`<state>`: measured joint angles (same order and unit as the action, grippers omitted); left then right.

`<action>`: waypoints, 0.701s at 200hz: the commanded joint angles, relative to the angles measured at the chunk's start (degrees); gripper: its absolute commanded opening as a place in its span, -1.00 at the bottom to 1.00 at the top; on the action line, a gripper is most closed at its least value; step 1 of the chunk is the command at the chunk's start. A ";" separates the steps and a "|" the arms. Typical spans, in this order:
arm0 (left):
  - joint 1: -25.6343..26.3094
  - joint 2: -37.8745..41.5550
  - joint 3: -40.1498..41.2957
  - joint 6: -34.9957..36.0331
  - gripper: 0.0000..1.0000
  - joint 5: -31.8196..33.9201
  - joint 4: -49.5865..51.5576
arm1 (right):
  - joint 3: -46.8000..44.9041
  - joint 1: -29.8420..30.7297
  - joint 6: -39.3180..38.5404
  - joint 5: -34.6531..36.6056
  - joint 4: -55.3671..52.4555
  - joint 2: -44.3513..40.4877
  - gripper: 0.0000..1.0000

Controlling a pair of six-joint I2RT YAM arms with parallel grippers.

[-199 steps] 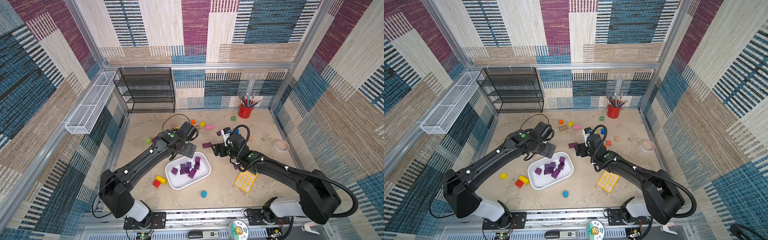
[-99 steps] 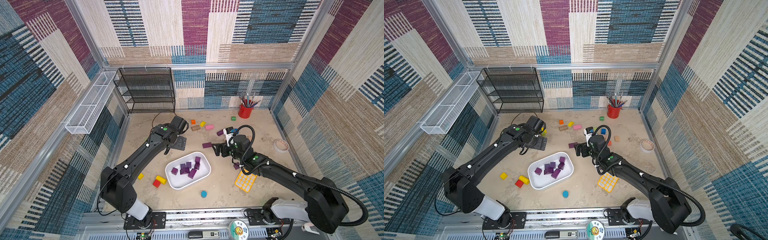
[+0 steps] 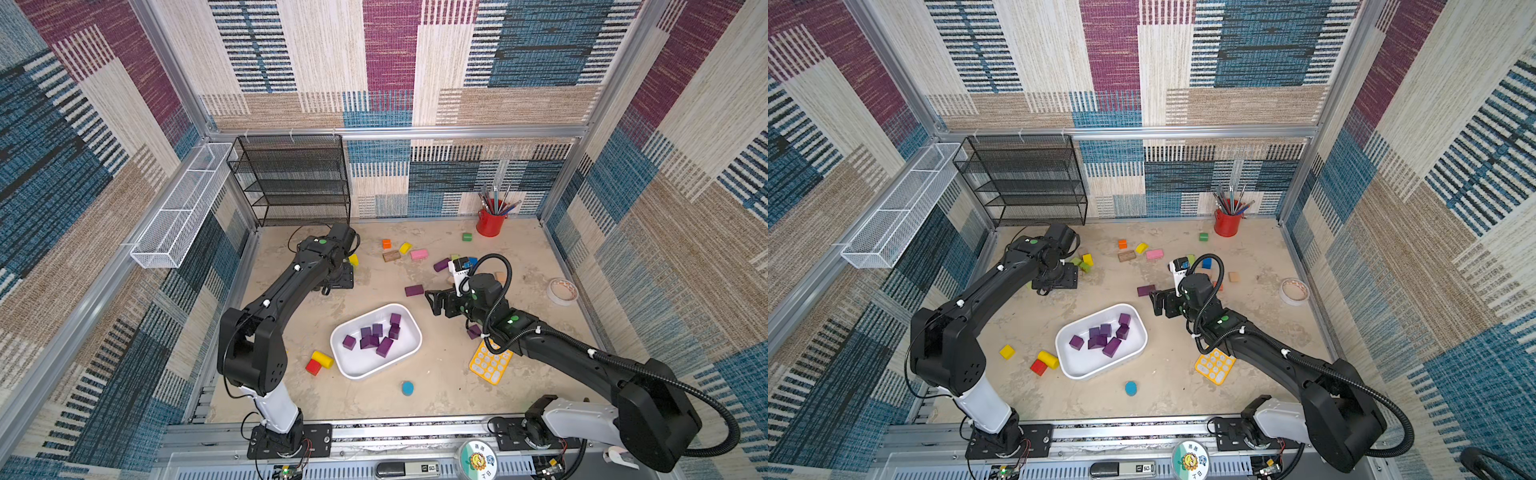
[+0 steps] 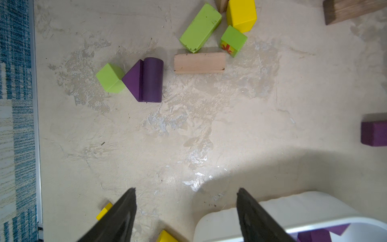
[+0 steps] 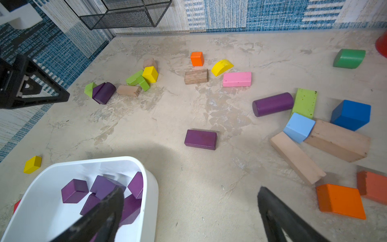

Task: Pick purple bricks into the storage bin
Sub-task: Pick up the building block from the center of the board.

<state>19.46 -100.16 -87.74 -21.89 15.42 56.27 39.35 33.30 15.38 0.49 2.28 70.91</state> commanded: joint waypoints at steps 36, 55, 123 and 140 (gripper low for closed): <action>-3.39 -6.34 -3.70 0.07 0.31 -1.70 -0.79 | -0.50 -0.08 -0.01 1.42 0.77 -1.39 1.00; -4.53 -8.16 -5.17 0.47 0.24 -2.25 -1.42 | -0.39 -0.08 -0.02 1.59 0.61 -1.40 1.00; -8.00 -14.28 -9.06 1.19 0.17 -2.87 -2.72 | -1.34 -0.08 0.49 3.21 -0.64 -4.41 1.00; -8.79 -15.43 -9.34 0.84 0.17 -3.57 -3.42 | -1.49 -0.07 0.35 2.62 -0.64 -5.06 1.00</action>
<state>11.57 -114.39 -96.25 -21.23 13.08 53.89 38.09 33.30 15.35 2.59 1.34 66.78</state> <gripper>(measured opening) 0.586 0.998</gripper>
